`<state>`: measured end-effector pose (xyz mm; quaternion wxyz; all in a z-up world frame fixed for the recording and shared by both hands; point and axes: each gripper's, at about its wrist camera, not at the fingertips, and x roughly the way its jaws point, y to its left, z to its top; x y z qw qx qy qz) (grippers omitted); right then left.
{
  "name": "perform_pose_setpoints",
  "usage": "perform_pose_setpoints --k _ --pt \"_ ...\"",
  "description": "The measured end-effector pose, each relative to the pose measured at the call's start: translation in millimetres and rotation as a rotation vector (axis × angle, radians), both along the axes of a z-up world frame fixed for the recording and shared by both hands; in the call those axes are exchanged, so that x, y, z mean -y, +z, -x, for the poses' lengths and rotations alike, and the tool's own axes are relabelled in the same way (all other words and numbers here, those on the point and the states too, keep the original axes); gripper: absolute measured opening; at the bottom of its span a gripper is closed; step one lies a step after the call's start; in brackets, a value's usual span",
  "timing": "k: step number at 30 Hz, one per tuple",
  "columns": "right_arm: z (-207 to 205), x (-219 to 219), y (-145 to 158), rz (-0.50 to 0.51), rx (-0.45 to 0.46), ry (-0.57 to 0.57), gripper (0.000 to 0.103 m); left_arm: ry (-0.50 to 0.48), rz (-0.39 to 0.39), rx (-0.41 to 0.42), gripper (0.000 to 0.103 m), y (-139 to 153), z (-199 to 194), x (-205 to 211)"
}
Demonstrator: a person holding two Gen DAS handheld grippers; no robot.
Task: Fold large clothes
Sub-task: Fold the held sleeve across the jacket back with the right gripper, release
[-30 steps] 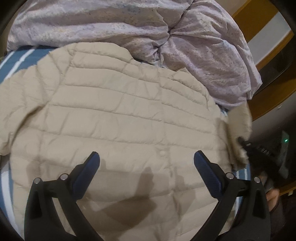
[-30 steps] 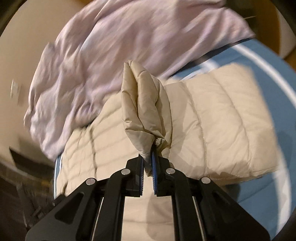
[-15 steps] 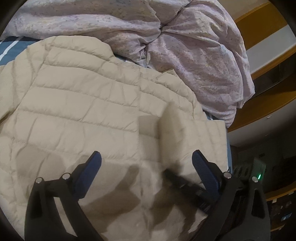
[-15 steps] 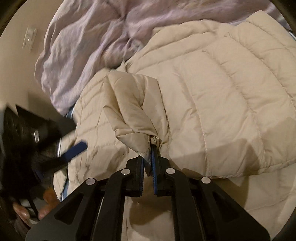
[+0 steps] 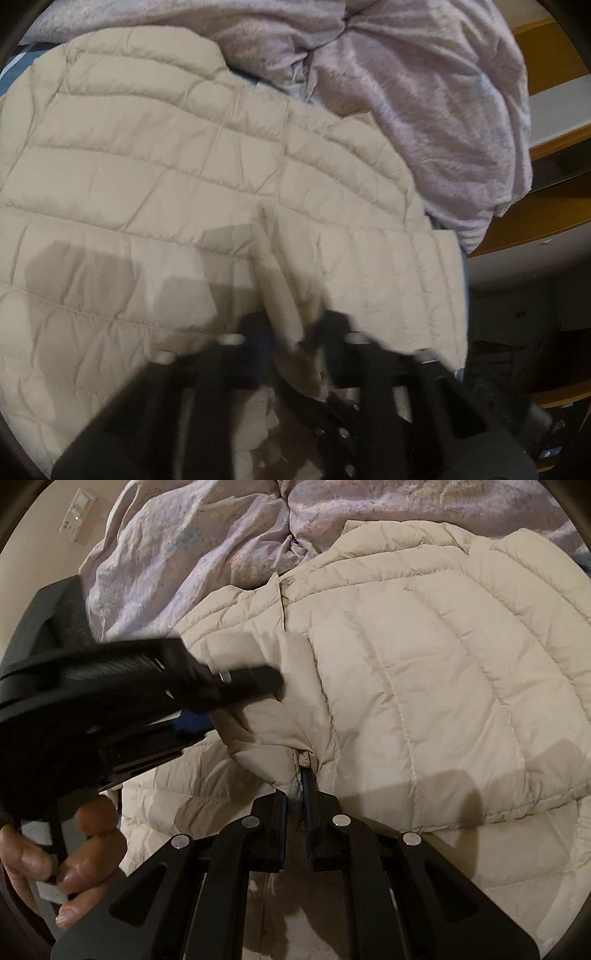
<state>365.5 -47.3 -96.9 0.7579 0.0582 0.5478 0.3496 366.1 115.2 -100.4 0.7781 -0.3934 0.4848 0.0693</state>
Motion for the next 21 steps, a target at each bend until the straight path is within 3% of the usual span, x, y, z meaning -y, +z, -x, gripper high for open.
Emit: perform_pose_setpoints --k 2,4,5,7,11,15,21 --pt "0.9 2.6 2.8 0.006 0.005 0.008 0.019 0.006 -0.029 -0.015 0.010 -2.4 2.4 -1.8" --pt "0.1 8.0 8.4 0.006 0.016 0.004 0.037 0.009 -0.050 -0.018 0.009 -2.0 5.0 -5.1" --pt "-0.3 10.9 11.8 0.005 0.030 -0.003 0.052 0.013 -0.064 -0.018 0.008 -0.7 7.2 -8.0" --pt "-0.8 18.5 21.2 -0.002 0.082 -0.026 0.060 0.020 -0.103 -0.020 0.008 3.4 11.3 -14.5" --pt "-7.0 34.5 36.3 0.029 0.198 -0.090 0.060 0.029 -0.191 -0.023 0.008 10.8 19.7 -27.6" --pt "-17.7 47.1 33.0 0.127 0.274 -0.160 0.060 0.039 -0.260 -0.043 0.009 13.5 28.2 -36.9" --pt "-31.2 50.4 1.7 0.266 0.231 -0.177 0.061 0.044 -0.329 -0.085 0.011 2.9 29.8 -37.9"
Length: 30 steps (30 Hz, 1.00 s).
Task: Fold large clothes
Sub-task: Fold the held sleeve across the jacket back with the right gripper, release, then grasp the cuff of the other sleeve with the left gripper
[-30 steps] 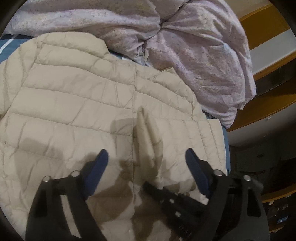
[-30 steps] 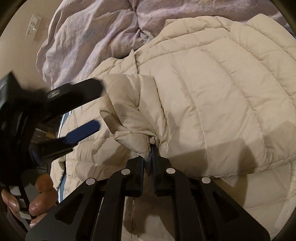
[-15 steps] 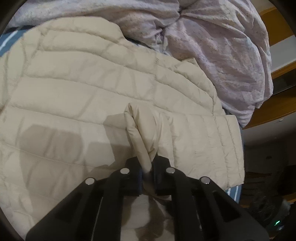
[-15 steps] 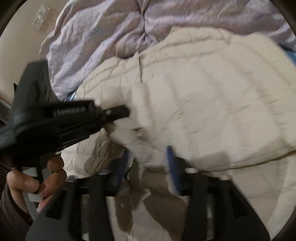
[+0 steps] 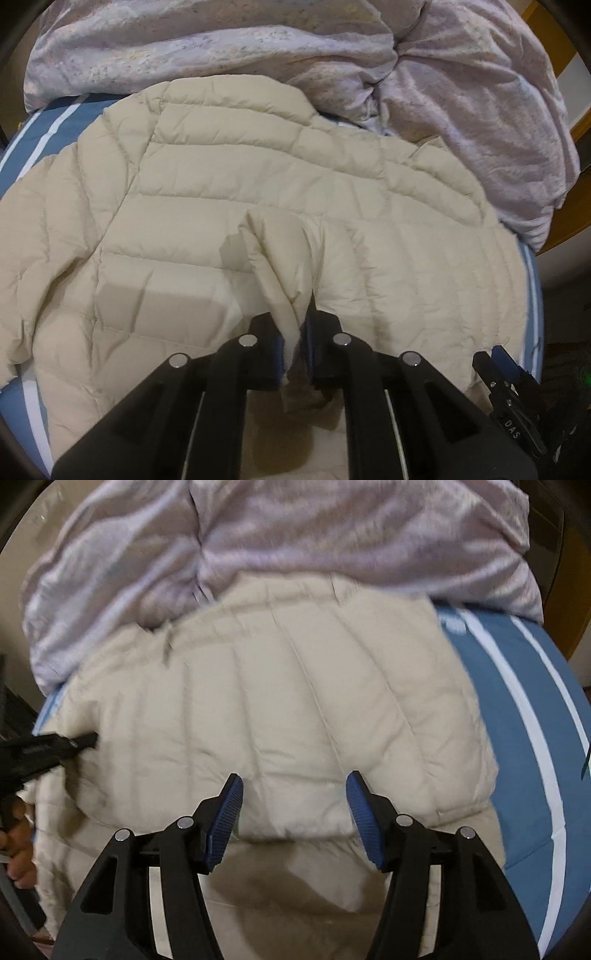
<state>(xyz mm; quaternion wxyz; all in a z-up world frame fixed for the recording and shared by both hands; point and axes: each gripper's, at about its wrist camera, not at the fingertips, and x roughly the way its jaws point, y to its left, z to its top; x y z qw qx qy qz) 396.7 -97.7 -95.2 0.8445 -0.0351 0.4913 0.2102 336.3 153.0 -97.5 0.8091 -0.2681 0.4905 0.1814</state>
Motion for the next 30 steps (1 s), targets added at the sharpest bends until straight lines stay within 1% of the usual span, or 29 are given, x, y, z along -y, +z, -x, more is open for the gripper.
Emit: perform_pose_setpoints --k 3,8,10,11,13,14,15,17,20,23,26,30 --pt "4.3 -9.4 -8.5 0.069 0.029 0.031 0.062 -0.008 -0.035 -0.012 0.014 -8.9 -0.3 2.4" --pt "6.9 -13.4 -13.1 0.100 0.053 0.040 0.064 -0.034 -0.118 -0.011 0.019 -13.0 1.7 7.3" --pt "6.5 -13.1 -12.5 0.105 0.048 0.043 0.065 -0.027 -0.124 -0.013 0.028 -9.7 5.7 5.6" --pt "5.7 -12.3 -12.0 0.103 0.039 0.044 0.068 -0.014 -0.121 -0.010 0.032 -6.3 10.9 2.4" --pt "6.4 -10.4 -10.6 0.097 0.024 0.037 0.074 0.011 -0.116 0.002 0.047 -0.6 19.7 -2.3" --pt "7.4 -8.3 -8.7 0.090 0.014 0.027 0.080 0.027 -0.111 0.012 0.049 3.8 28.7 -8.0" --pt "8.4 -6.3 -6.8 0.081 0.006 0.016 0.083 0.039 -0.108 0.020 0.052 7.3 36.9 -13.1" --pt "13.0 -4.1 -3.2 0.065 -0.002 -0.001 0.089 0.068 -0.111 0.028 0.053 13.5 54.7 -24.4" --pt "22.2 -5.3 0.6 0.056 -0.008 -0.016 0.090 0.116 -0.115 0.031 0.053 19.2 83.7 -43.0" --pt "34.2 -11.3 4.7 0.050 -0.004 -0.011 0.090 0.192 -0.118 0.024 0.053 22.9 121.3 -66.9" --pt "43.1 -21.4 8.8 0.040 0.001 0.013 0.091 0.268 -0.119 0.021 0.053 24.9 160.3 -88.7" --pt "60.6 -41.4 13.2 0.027 -0.003 0.066 0.091 0.382 -0.128 0.007 0.053 26.5 223.6 -117.2"
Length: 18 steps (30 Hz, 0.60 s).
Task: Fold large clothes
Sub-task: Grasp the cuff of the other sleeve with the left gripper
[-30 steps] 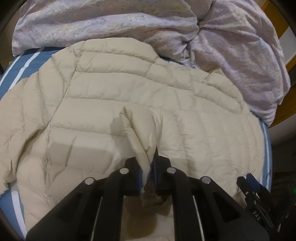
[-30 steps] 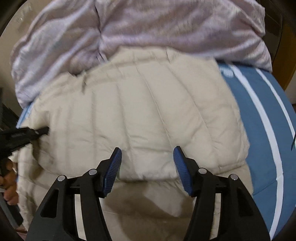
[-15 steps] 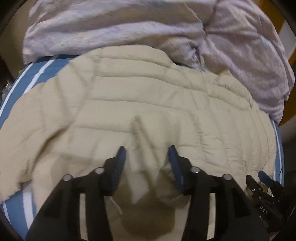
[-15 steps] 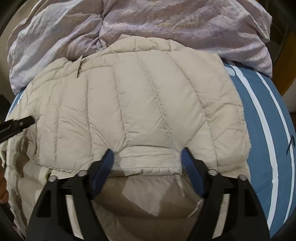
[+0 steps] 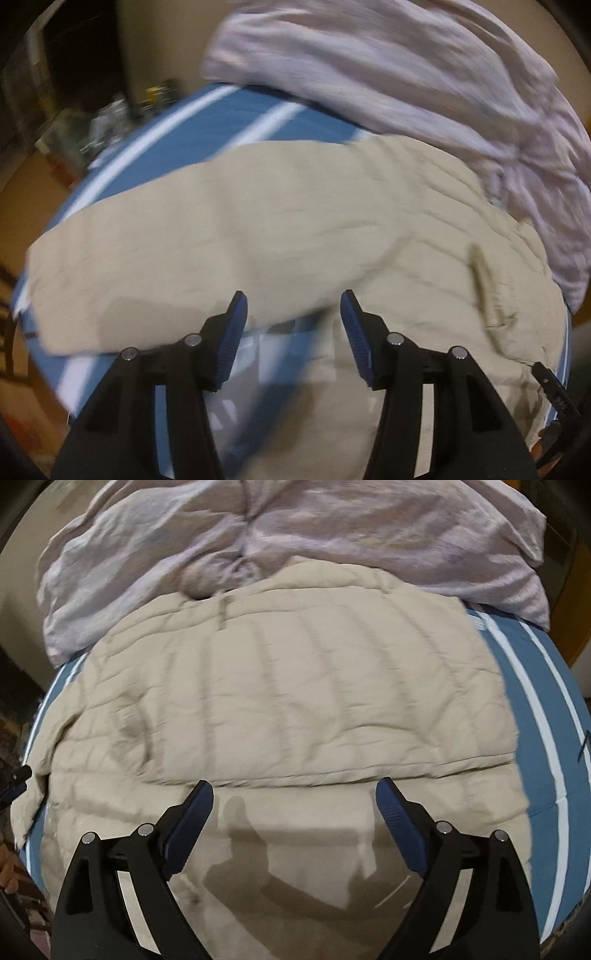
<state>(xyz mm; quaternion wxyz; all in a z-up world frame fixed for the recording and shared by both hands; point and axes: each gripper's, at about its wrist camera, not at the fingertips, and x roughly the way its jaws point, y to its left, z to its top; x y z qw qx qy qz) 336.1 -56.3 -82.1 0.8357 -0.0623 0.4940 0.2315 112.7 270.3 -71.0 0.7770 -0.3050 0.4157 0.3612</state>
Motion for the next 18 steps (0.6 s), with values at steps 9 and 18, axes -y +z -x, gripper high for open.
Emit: perform_pose_setpoints --k 9,18 --pt "39.6 -55.8 -0.4 0.012 -0.012 0.153 0.091 0.293 0.018 -0.017 0.052 -3.3 135.7 -55.0" --pt "60.6 -75.1 -1.4 0.026 -0.015 0.217 0.092 0.464 0.051 -0.052 0.052 -24.2 196.8 -79.8"
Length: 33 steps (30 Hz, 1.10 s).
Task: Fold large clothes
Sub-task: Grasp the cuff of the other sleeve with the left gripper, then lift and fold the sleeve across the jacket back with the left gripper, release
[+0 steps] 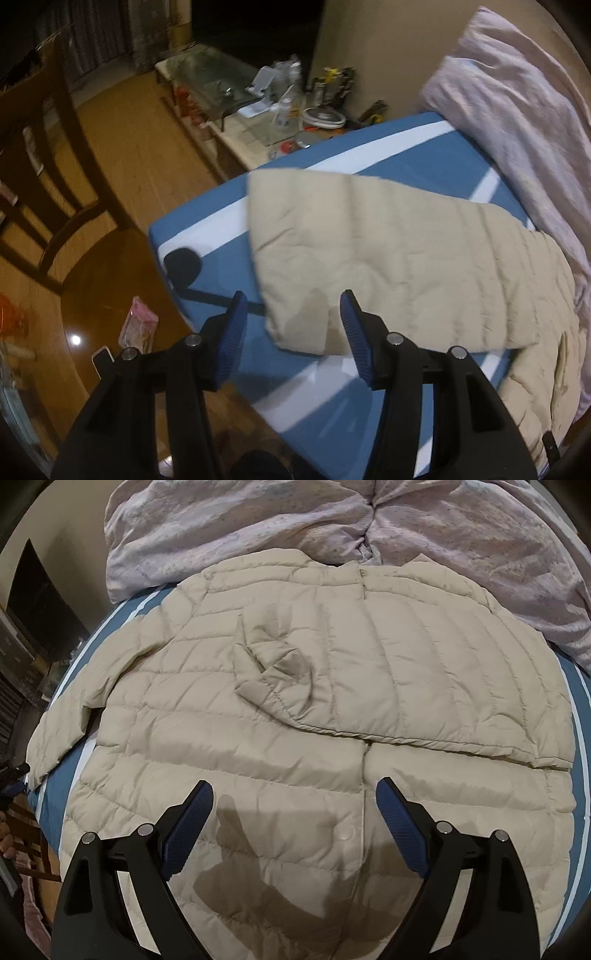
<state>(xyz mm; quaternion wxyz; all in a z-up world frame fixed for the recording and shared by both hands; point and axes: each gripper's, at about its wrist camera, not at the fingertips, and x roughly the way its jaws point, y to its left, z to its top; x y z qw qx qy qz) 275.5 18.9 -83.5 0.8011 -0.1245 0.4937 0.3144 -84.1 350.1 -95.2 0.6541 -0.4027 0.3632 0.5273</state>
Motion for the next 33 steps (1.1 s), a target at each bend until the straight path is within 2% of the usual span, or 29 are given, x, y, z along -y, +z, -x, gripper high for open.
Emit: perform_pose_setpoints --k 4,9,11,16,19,27,33 --pt "0.7 2.1 -0.4 0.006 0.002 -0.005 0.092 0.028 0.032 0.011 0.049 -11.9 5.8 3.5" --pt "-3.8 9.9 -4.3 0.019 -0.008 -0.026 0.092 0.027 0.011 -0.001 0.047 -12.9 -3.6 4.7" --pt "-5.4 12.9 -6.0 0.020 -0.013 -0.034 0.092 0.029 0.005 -0.003 0.042 -13.2 -6.4 5.1" --pt "-9.0 18.8 -7.9 0.019 -0.019 -0.046 0.092 0.044 -0.008 -0.020 0.019 -13.2 -10.8 5.8" --pt "-11.5 21.3 -8.6 0.017 -0.022 -0.051 0.092 0.051 -0.010 -0.025 0.012 -12.8 -12.7 6.4" --pt "-17.4 28.5 -10.5 0.007 -0.030 -0.061 0.092 0.037 -0.038 -0.051 0.006 -5.4 -20.5 9.3" --pt "-20.8 32.5 -11.5 -0.004 -0.034 -0.072 0.092 -0.011 -0.120 -0.075 0.005 16.5 -37.1 13.6"
